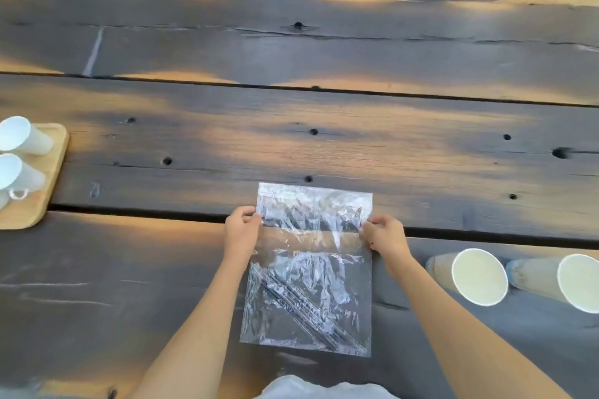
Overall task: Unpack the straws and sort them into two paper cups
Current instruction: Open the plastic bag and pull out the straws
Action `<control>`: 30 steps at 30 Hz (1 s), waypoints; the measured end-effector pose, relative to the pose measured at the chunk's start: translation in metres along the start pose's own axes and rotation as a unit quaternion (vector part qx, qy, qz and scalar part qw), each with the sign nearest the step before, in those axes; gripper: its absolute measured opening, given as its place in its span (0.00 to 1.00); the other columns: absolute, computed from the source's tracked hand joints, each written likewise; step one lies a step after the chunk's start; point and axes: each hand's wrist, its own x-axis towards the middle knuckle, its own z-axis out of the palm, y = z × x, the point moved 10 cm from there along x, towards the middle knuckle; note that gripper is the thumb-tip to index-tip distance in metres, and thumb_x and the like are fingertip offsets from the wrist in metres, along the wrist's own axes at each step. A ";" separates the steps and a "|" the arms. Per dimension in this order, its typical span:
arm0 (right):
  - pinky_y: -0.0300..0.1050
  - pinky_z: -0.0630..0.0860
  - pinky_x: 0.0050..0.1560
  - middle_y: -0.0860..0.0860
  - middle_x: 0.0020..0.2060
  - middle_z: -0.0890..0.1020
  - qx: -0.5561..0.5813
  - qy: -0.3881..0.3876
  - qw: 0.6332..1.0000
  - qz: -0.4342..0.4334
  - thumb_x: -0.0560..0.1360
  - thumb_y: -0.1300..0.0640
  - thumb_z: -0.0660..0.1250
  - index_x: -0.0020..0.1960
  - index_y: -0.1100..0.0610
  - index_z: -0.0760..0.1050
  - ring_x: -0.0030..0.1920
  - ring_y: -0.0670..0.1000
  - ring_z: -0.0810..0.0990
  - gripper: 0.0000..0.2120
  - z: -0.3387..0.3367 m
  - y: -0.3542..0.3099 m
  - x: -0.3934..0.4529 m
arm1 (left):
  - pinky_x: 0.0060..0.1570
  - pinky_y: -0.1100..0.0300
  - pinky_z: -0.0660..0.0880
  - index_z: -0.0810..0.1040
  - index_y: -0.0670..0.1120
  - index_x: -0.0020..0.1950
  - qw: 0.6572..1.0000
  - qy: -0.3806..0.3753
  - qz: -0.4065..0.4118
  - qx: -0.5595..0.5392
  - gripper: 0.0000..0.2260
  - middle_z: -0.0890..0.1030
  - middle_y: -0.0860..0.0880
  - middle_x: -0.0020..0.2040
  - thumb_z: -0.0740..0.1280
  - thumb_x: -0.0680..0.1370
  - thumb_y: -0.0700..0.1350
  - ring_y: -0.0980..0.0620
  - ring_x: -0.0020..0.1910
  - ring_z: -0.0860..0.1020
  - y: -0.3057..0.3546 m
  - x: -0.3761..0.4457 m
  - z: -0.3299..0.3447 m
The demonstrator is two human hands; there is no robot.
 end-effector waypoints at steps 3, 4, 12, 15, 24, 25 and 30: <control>0.43 0.71 0.33 0.57 0.34 0.78 0.031 -0.009 0.999 -0.037 0.79 0.60 0.65 0.42 0.60 0.75 0.34 0.53 0.74 0.08 -0.002 -0.012 -0.010 | 0.51 0.51 0.80 0.80 0.49 0.51 0.999 -0.001 0.029 -0.033 0.04 0.83 0.49 0.47 0.66 0.80 0.46 0.48 0.50 0.82 0.007 -0.005 -0.008; 0.43 0.70 0.33 0.56 0.33 0.75 0.033 -0.012 0.998 -0.045 0.80 0.59 0.65 0.40 0.60 0.74 0.34 0.52 0.72 0.10 -0.004 -0.015 -0.015 | 0.51 0.50 0.80 0.80 0.50 0.48 0.999 0.000 0.037 -0.039 0.05 0.83 0.49 0.45 0.66 0.80 0.47 0.48 0.48 0.82 0.009 -0.008 -0.012; 0.45 0.78 0.42 0.53 0.35 0.77 0.147 -0.075 0.979 -0.120 0.81 0.57 0.64 0.40 0.60 0.74 0.37 0.51 0.78 0.12 -0.026 -0.017 -0.079 | 0.37 0.64 0.71 0.79 0.40 0.45 0.990 0.023 0.077 -0.112 0.10 0.78 0.47 0.36 0.64 0.81 0.44 0.54 0.35 0.76 0.022 -0.082 -0.045; 0.45 0.78 0.41 0.54 0.37 0.78 0.175 -0.097 0.968 -0.152 0.81 0.59 0.64 0.42 0.58 0.75 0.36 0.51 0.78 0.10 -0.040 -0.013 -0.107 | 0.41 0.61 0.73 0.79 0.40 0.45 0.986 0.019 0.108 -0.126 0.08 0.79 0.46 0.37 0.64 0.81 0.42 0.52 0.37 0.77 0.026 -0.120 -0.054; 0.42 0.77 0.39 0.51 0.36 0.76 0.160 -0.113 0.953 -0.232 0.79 0.61 0.66 0.41 0.60 0.77 0.34 0.48 0.73 0.08 -0.095 0.000 -0.173 | 0.50 0.52 0.75 0.81 0.42 0.46 0.969 0.038 0.168 -0.176 0.09 0.78 0.48 0.36 0.65 0.82 0.43 0.52 0.39 0.77 0.023 -0.216 -0.053; 0.42 0.76 0.39 0.52 0.35 0.75 0.162 -0.118 0.950 -0.240 0.80 0.61 0.66 0.41 0.60 0.77 0.34 0.48 0.72 0.09 -0.103 0.002 -0.180 | 0.51 0.52 0.75 0.81 0.42 0.45 0.968 0.040 0.171 -0.180 0.10 0.78 0.49 0.35 0.64 0.82 0.44 0.52 0.38 0.77 0.022 -0.227 -0.051; 0.43 0.71 0.37 0.53 0.34 0.72 0.178 -0.146 0.939 -0.255 0.81 0.58 0.64 0.37 0.61 0.73 0.33 0.50 0.70 0.15 -0.145 0.015 -0.207 | 0.48 0.52 0.74 0.80 0.40 0.43 0.958 0.049 0.187 -0.210 0.11 0.76 0.47 0.34 0.63 0.82 0.42 0.52 0.37 0.75 0.020 -0.284 -0.036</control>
